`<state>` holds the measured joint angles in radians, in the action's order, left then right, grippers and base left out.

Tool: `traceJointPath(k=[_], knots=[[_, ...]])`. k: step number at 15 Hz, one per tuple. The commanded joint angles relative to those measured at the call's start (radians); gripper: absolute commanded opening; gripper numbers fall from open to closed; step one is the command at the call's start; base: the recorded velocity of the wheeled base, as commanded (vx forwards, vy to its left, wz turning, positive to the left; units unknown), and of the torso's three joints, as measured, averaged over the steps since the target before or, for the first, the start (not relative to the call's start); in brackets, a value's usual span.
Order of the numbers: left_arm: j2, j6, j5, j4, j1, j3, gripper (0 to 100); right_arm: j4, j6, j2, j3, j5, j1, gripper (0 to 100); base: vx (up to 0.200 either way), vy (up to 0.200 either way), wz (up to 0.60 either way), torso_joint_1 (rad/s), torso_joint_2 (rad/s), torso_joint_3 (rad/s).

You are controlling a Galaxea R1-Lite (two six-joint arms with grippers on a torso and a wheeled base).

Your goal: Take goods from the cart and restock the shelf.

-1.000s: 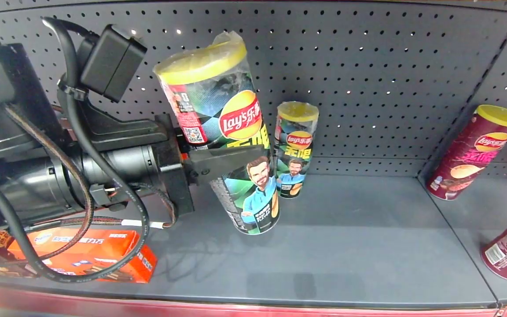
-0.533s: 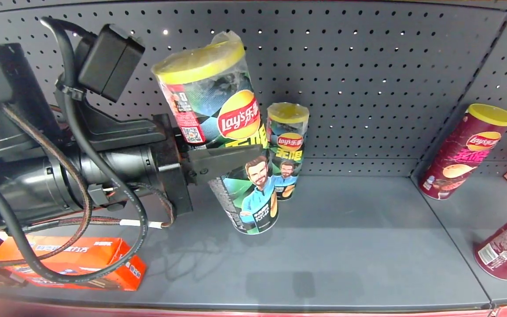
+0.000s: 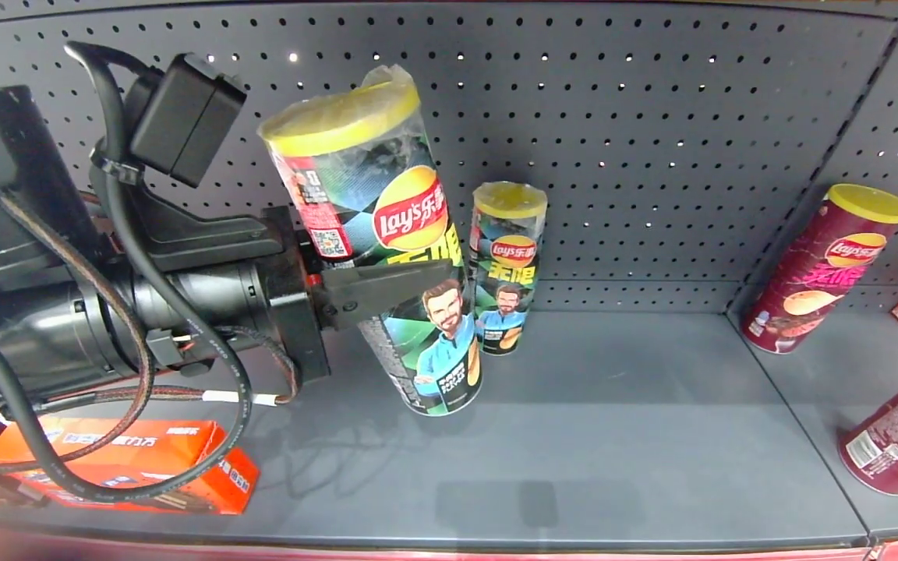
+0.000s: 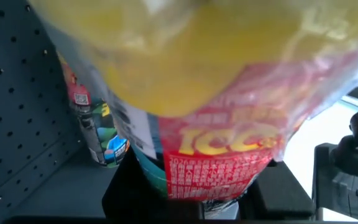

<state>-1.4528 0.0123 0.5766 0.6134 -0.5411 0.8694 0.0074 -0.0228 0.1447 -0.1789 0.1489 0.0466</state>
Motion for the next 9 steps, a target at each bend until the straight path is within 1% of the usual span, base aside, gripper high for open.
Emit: traceJointPath(k=[1, 2, 3, 4, 6, 7, 9], knots=[[0.015, 0.0, -0.003, 0.002, 0.006, -0.023, 0, 0.012, -0.036, 0.181, -0.085, 0.093, 0.118, 100, 0.0, 0.0, 0.0, 0.0, 0.0, 0.0], [0.02, 0.0, -0.004, 0.002, 0.012, -0.029, 0, 0.009, -0.055, 0.231, -0.1, 0.112, 0.153, 100, 0.0, 0.0, 0.0, 0.0, 0.0, 0.0], [0.022, 0.0, -0.006, 0.002, 0.016, -0.03, 0, 0.006, -0.062, 0.259, -0.105, 0.121, 0.17, 100, 0.0, 0.0, 0.0, 0.0, 0.0, 0.0], [0.022, 0.0, -0.009, 0.002, 0.021, -0.033, 0, 0.005, -0.072, 0.345, -0.155, 0.13, 0.217, 100, 0.0, 0.0, 0.0, 0.0, 0.0, 0.0], [0.02, -0.002, -0.009, 0.003, 0.029, -0.03, 0, -0.011, -0.075, 0.461, -0.209, 0.129, 0.272, 100, 0.0, 0.0, 0.0, 0.0, 0.0, 0.0], [0.018, 0.0, -0.004, 0.003, 0.044, -0.029, 0, -0.027, -0.074, 0.53, -0.24, 0.127, 0.32, 100, 0.0, 0.0, 0.0, 0.0, 0.0, 0.0], [0.011, 0.0, -0.006, 0.005, 0.047, -0.02, 0, -0.099, -0.072, 0.662, -0.278, 0.116, 0.392, 100, 0.0, 0.0, 0.0, 0.0, 0.0, 0.0]])
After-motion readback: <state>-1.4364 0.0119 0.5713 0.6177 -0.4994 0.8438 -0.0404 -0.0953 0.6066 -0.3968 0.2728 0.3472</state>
